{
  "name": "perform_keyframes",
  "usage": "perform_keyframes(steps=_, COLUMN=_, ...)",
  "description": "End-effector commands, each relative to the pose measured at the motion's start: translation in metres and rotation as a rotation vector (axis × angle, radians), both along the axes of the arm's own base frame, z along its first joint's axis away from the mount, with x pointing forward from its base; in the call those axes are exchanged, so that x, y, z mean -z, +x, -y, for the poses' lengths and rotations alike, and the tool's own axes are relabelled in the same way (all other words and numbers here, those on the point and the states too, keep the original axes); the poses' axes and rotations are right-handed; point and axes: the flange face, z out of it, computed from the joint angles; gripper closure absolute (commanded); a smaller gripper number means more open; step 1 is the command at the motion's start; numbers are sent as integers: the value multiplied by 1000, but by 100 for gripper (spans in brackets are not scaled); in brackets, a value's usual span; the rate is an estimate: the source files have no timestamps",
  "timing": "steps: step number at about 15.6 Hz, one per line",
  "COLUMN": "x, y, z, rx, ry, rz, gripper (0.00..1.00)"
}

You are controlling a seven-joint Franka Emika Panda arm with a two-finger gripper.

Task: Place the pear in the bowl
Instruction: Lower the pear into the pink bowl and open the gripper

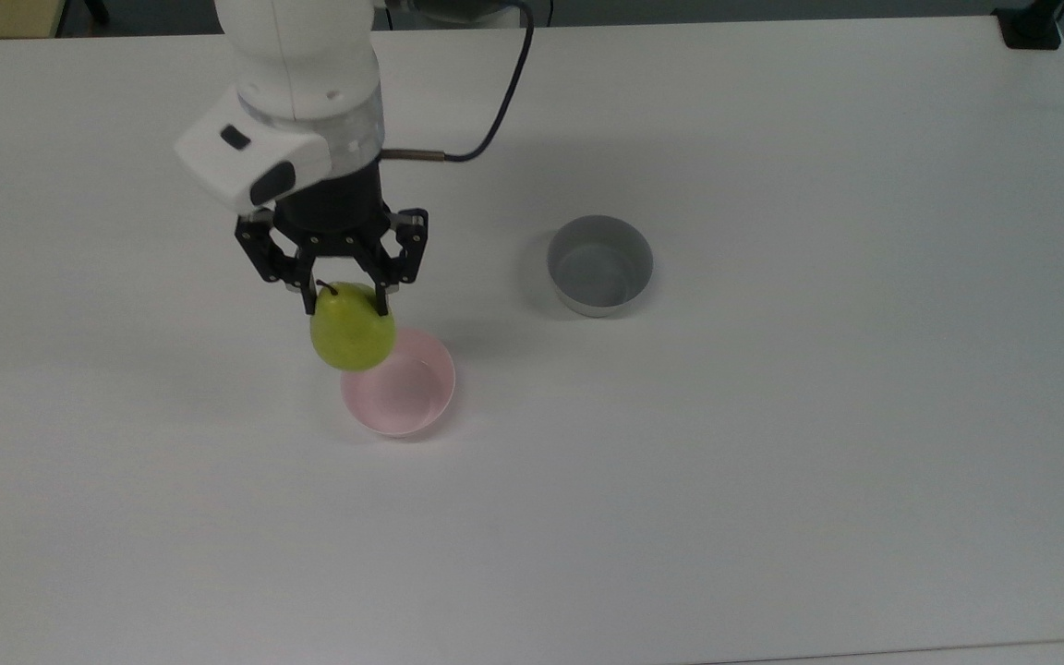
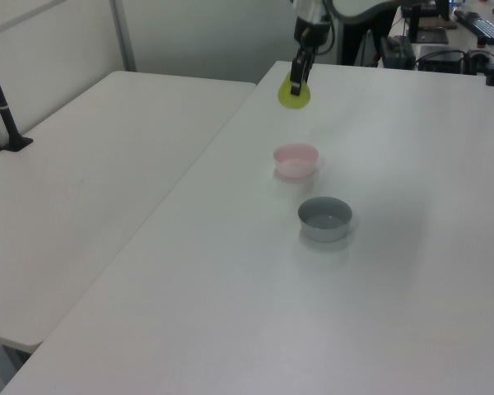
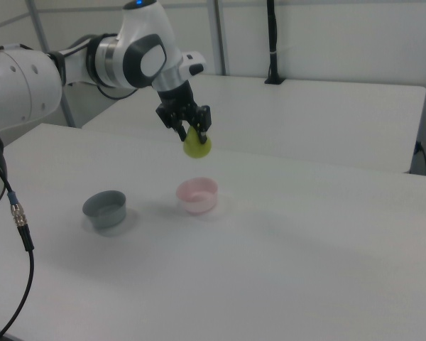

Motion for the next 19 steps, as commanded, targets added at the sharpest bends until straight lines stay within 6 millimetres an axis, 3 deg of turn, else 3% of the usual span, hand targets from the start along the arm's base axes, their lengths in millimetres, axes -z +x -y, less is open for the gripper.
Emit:
perform_keyframes(steps=1, x=30, y=2, z=-11, rx=-1, ry=-11, rz=-1, gripper=96)
perform_keyframes(steps=2, x=47, y=4, z=-16, rx=-1, ry=-11, rz=-18, gripper=96)
perform_keyframes(steps=7, x=82, y=8, z=-28, rx=-16, ry=-13, rz=-37, gripper=96)
perform_keyframes(steps=10, x=90, y=9, z=-30, rx=-23, ry=-20, rz=-49, gripper=96)
perform_keyframes(steps=12, x=107, y=10, z=-29, rx=-26, ry=-28, rz=-64, gripper=96)
perform_keyframes(steps=19, x=126, y=8, z=-28, rx=-39, ry=-51, rz=-78, gripper=93)
